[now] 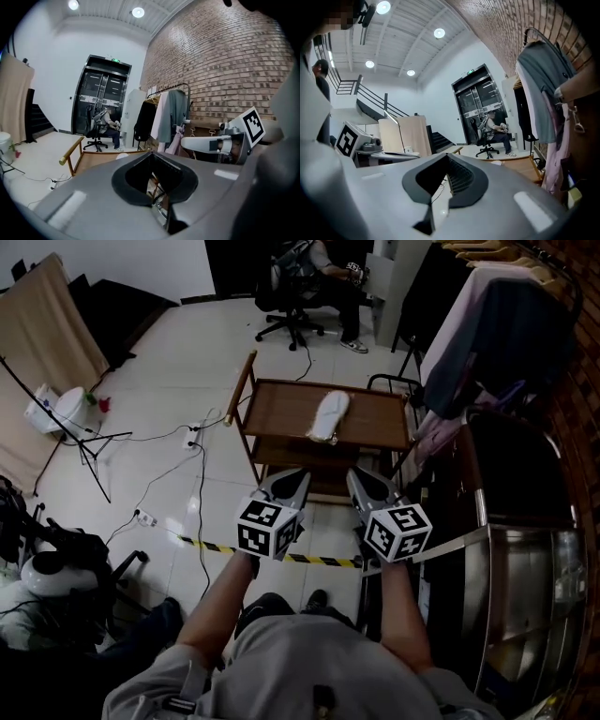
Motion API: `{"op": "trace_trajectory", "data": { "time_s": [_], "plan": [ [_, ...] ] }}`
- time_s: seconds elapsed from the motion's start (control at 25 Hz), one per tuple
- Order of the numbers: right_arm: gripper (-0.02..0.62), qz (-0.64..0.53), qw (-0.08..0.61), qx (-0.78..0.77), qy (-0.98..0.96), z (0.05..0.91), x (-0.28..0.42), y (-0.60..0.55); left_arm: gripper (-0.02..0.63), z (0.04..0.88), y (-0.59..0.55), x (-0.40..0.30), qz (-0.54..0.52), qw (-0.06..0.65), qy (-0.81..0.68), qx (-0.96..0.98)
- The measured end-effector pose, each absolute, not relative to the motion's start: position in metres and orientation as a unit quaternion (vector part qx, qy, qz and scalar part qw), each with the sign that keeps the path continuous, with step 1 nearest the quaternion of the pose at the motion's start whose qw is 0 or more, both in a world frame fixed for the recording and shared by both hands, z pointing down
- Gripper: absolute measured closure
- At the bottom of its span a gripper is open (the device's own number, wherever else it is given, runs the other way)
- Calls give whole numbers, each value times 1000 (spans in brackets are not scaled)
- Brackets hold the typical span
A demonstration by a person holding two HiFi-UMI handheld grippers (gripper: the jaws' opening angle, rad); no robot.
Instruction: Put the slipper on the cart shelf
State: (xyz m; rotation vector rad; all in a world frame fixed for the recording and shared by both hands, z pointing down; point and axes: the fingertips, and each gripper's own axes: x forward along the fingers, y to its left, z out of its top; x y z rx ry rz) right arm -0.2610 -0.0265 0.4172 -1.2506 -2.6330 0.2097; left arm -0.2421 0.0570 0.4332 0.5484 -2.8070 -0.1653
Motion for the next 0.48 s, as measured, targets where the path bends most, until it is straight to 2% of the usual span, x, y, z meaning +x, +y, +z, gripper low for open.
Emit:
{"op": "trace_trajectory", "data": {
  "time_s": [0.48],
  "plan": [
    [595,66,176,-365,-912,485,-384,12,598,485,110,-375,-51,174,-955,234]
  ]
}}
